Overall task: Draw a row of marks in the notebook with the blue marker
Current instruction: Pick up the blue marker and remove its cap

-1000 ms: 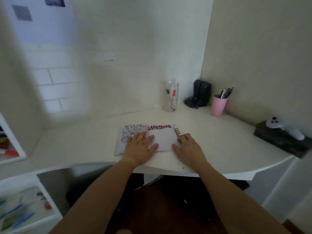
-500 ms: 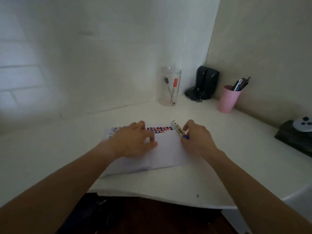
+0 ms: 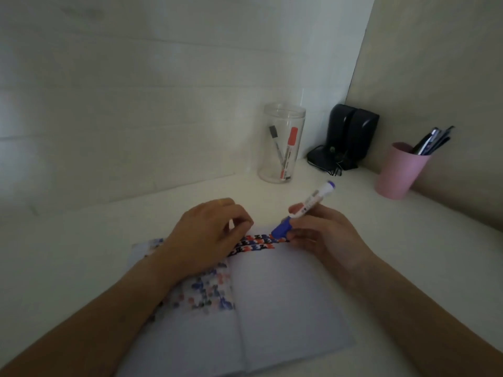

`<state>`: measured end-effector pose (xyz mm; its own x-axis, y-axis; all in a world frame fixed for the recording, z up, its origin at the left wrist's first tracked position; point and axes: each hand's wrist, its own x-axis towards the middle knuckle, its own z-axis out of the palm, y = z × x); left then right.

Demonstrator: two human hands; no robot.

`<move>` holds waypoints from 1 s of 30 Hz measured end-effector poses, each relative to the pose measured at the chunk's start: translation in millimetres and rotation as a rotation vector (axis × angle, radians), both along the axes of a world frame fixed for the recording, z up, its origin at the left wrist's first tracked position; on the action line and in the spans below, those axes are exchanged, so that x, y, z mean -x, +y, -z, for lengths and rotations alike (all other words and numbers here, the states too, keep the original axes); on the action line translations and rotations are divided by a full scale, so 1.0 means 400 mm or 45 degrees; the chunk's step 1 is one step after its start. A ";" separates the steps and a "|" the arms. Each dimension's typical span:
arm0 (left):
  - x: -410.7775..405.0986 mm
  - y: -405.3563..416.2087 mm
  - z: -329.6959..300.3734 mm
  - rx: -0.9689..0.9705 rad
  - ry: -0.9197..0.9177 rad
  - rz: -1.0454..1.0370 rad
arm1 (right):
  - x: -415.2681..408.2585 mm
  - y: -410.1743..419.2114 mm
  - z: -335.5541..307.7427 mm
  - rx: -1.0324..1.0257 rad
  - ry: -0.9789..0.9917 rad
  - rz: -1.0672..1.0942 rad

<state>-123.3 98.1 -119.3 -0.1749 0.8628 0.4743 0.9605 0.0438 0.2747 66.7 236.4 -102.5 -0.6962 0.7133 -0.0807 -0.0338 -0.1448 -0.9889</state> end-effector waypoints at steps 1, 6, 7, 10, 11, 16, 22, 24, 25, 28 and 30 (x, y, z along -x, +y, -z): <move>0.006 -0.009 0.014 0.031 -0.026 0.046 | 0.000 0.007 0.013 0.012 0.019 0.019; 0.011 -0.011 0.024 0.122 -0.029 0.142 | 0.002 0.019 0.041 -0.114 0.069 0.047; 0.008 -0.007 0.021 0.132 -0.015 0.136 | 0.003 0.016 0.041 -0.124 0.075 0.047; 0.001 -0.009 0.009 0.163 0.011 0.127 | 0.001 0.011 0.037 -0.122 0.095 0.068; -0.002 -0.013 0.004 0.162 0.019 0.124 | 0.000 0.008 0.036 -0.126 0.104 0.072; -0.033 -0.028 -0.015 0.131 0.196 0.078 | -0.014 -0.017 0.018 -0.288 0.210 0.011; -0.076 -0.033 -0.055 -0.146 0.263 0.093 | -0.013 -0.053 0.021 -0.169 0.272 -0.192; -0.079 -0.033 -0.062 -0.182 0.323 0.121 | -0.010 -0.064 0.015 -0.204 0.279 -0.184; -0.081 -0.033 -0.065 -0.182 0.324 0.134 | -0.010 -0.068 0.011 -0.244 0.278 -0.158; -0.091 -0.037 -0.071 -0.132 0.317 0.187 | -0.011 -0.078 0.003 -0.283 0.313 -0.082; -0.098 -0.040 -0.070 -0.070 0.288 0.215 | -0.011 -0.083 0.002 -0.274 0.345 -0.073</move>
<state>-84.0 82.0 -91.1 0.0845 0.8428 0.5316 0.9902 -0.1307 0.0498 71.2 203.3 -103.1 -0.7114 0.6528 0.2603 -0.2967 0.0568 -0.9533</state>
